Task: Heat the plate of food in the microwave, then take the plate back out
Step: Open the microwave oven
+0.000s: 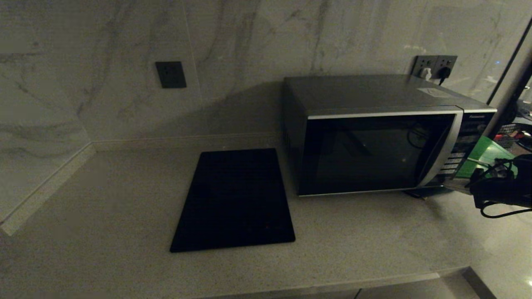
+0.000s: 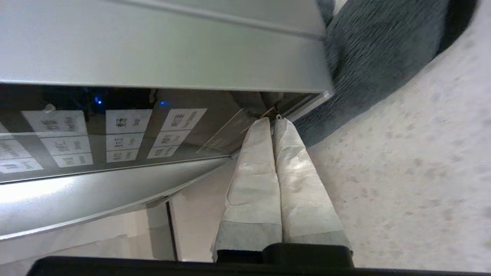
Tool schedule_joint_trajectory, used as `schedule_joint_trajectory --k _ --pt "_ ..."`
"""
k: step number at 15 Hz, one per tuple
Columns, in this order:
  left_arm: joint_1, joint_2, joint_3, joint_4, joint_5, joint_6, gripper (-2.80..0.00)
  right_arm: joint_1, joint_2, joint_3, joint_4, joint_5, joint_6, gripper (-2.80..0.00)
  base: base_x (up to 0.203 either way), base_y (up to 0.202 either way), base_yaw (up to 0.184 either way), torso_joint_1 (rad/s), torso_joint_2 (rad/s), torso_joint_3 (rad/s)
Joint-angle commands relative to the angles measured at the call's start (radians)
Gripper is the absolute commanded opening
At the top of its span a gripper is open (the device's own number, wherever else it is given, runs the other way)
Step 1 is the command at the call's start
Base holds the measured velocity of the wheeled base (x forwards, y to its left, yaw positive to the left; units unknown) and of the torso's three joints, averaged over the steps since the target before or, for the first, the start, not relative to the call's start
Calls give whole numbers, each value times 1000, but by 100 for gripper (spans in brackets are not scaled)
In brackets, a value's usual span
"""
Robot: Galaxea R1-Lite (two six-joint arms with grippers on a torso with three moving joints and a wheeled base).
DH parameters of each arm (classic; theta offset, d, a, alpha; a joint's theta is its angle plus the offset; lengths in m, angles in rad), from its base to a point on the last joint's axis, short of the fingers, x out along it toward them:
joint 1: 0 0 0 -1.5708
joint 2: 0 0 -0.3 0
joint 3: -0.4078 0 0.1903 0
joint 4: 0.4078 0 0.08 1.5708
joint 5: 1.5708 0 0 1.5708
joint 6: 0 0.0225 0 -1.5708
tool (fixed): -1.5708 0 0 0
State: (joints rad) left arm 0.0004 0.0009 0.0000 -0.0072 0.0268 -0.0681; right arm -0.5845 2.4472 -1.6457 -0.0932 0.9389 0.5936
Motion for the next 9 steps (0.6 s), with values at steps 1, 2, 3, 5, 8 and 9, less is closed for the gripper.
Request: schedule_joint_trajectory --k 1,2,3,5,8,9 --pt "1 1 0 0 1 -1 -280 3 7 -8 -13 4 6 -280 0 0 0 0 0 0" --pt "1 1 0 0 1 -1 -280 8 9 -9 -19 4 6 -280 0 0 0 0 0 0" --pt "1 1 0 0 1 -1 -280 9 9 -8 -34 6 8 -280 0 0 0 0 0 0" --pt "1 1 0 0 1 -1 -280 12 7 -8 -43 9 15 -280 0 0 0 0 0 0" --pt "1 1 0 0 1 -1 -280 18 -1 -8 -43 14 17 -280 0 0 0 0 0 0" --pt "1 1 0 0 1 -1 -280 20 -7 -7 -43 15 17 -280 0 0 0 0 0 0"
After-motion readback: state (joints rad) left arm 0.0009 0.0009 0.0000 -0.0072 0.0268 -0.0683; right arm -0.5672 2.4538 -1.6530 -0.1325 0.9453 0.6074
